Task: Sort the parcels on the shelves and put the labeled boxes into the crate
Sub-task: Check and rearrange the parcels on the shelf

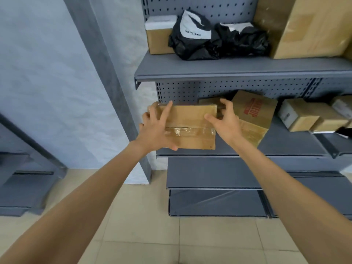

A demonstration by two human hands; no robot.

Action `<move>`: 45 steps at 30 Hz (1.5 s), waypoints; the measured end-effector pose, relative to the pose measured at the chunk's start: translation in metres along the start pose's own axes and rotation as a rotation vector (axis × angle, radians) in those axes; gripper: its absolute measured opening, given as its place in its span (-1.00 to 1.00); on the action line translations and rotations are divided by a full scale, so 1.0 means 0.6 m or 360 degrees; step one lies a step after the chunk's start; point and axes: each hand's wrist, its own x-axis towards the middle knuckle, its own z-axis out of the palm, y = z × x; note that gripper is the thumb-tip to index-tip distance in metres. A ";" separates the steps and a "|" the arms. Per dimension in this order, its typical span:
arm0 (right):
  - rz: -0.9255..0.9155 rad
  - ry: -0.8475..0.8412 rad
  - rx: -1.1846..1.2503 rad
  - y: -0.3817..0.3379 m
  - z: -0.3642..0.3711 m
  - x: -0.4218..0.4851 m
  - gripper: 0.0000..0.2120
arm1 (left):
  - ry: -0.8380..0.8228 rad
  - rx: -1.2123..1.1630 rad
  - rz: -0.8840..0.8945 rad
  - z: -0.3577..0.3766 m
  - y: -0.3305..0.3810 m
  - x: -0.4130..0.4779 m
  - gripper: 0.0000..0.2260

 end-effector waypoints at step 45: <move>0.0149 -0.0030 0.1214 -0.130 -0.172 -0.190 -0.68 | 0.0081 -0.2153 -0.0173 -0.315 0.080 -0.134 -0.37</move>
